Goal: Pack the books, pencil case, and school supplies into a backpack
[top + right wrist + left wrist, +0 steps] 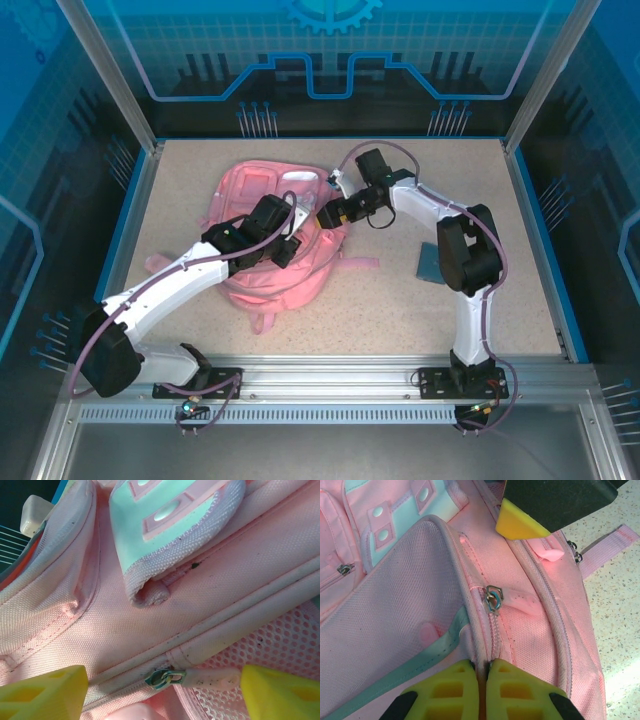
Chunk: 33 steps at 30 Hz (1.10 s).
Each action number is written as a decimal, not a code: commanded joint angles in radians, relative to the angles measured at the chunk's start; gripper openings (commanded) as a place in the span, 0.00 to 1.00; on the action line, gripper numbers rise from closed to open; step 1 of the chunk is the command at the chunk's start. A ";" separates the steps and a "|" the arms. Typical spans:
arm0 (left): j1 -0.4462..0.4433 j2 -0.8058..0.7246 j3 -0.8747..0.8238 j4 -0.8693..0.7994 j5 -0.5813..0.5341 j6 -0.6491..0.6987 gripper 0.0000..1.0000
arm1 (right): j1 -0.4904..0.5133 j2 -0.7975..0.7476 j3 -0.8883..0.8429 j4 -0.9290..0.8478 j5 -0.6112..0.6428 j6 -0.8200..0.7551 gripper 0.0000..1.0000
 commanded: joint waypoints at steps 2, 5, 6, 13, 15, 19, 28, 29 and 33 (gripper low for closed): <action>-0.005 -0.046 0.006 0.116 0.037 0.022 0.01 | -0.005 0.036 0.045 -0.015 -0.011 -0.023 0.86; -0.004 -0.044 0.002 0.118 0.039 0.019 0.00 | -0.005 0.048 0.054 -0.011 -0.038 -0.023 0.87; -0.005 -0.042 0.001 0.119 0.038 0.019 0.00 | -0.004 0.047 0.048 -0.003 -0.047 -0.021 0.87; -0.005 -0.032 0.000 0.124 0.028 0.009 0.00 | -0.004 -0.013 -0.026 0.030 -0.093 -0.022 0.74; -0.005 -0.028 -0.001 0.124 0.023 0.010 0.00 | -0.004 -0.044 -0.056 0.030 -0.091 -0.035 0.66; -0.005 -0.022 0.004 0.122 0.017 0.015 0.00 | -0.008 -0.087 -0.091 0.015 -0.088 -0.058 0.52; -0.005 -0.017 0.012 0.120 0.022 0.015 0.00 | -0.007 -0.106 -0.105 -0.005 -0.053 -0.071 0.34; -0.005 -0.017 0.012 0.120 0.022 0.015 0.00 | -0.007 -0.104 -0.105 -0.007 -0.050 -0.071 0.32; -0.005 -0.019 0.012 0.121 0.025 0.012 0.00 | -0.004 -0.093 -0.098 -0.013 -0.020 -0.069 0.34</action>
